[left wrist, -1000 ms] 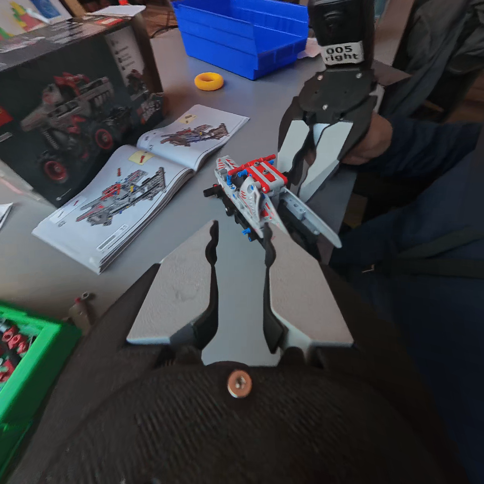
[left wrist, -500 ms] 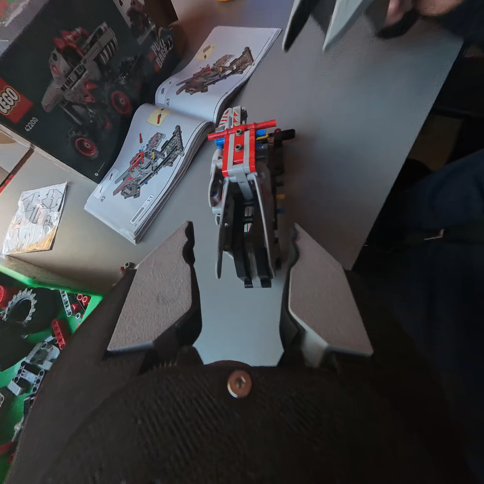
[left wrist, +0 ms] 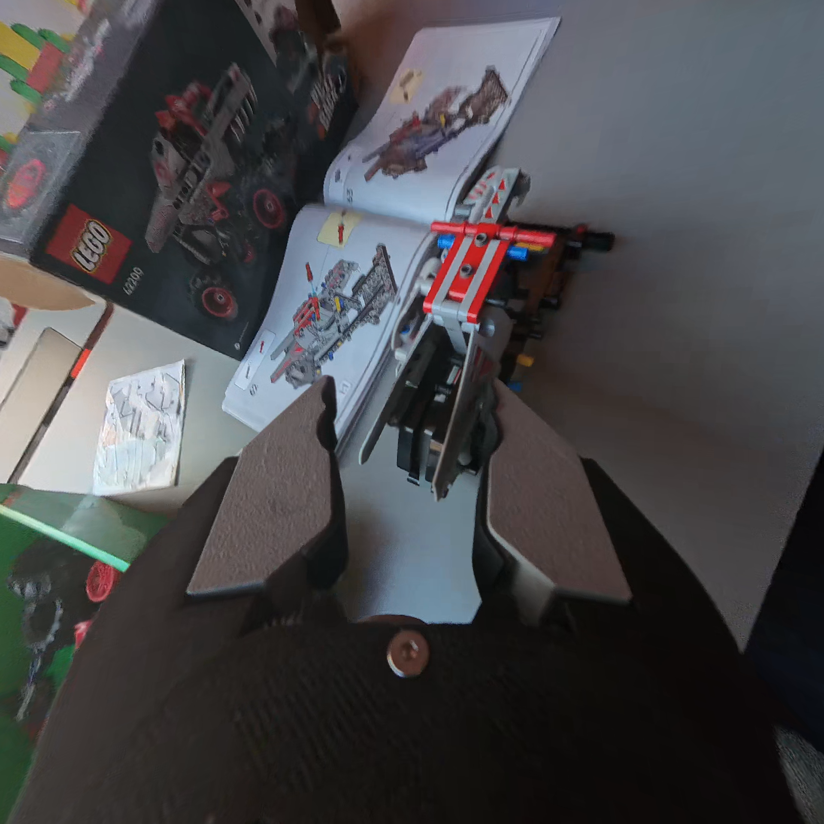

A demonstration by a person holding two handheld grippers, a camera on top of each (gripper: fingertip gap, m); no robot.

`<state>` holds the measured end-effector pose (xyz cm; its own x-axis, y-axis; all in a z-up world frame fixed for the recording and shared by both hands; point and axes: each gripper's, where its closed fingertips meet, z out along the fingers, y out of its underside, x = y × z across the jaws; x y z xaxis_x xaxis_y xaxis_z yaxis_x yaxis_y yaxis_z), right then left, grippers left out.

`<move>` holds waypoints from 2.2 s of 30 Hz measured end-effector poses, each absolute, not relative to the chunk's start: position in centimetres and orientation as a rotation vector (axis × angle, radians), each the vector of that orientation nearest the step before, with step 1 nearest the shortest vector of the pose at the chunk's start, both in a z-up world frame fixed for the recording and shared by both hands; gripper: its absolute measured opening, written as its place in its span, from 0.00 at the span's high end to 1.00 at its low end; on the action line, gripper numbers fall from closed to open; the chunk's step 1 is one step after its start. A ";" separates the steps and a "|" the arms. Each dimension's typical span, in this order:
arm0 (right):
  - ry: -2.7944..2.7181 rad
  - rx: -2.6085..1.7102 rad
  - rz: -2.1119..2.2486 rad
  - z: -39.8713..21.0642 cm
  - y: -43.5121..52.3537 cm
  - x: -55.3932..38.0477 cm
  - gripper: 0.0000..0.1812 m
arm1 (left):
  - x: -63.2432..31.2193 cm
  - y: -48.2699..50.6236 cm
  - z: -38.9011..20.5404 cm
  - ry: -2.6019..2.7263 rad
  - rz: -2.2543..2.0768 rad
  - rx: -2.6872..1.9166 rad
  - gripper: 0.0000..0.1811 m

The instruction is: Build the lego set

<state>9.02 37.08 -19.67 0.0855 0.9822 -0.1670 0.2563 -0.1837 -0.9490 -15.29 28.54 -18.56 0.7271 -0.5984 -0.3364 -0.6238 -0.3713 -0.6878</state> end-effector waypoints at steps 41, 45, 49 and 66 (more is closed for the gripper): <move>-1.497 -1.408 0.763 -19.2 44.2 -0.6 0.79 | -14.6 24.9 -14.6 0.875 -0.359 -1.452 1.00; -1.470 -1.426 0.736 -20.2 45.1 -0.2 0.76 | -14.8 24.9 -14.9 0.889 -0.305 -1.457 1.00; -1.443 -1.456 0.811 -20.2 45.3 -0.2 0.75 | -14.8 25.1 -14.9 0.877 -0.298 -1.457 1.00; -1.501 -1.406 1.002 -18.8 42.9 0.6 0.76 | -16.0 26.3 -14.6 0.779 -0.303 -1.472 1.00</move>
<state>0.63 42.88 -18.76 -0.0313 0.9983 0.0489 0.3380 0.0567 -0.9394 -16.04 26.27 -14.59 0.7269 -0.6262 -0.2819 -0.2712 0.1155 -0.9556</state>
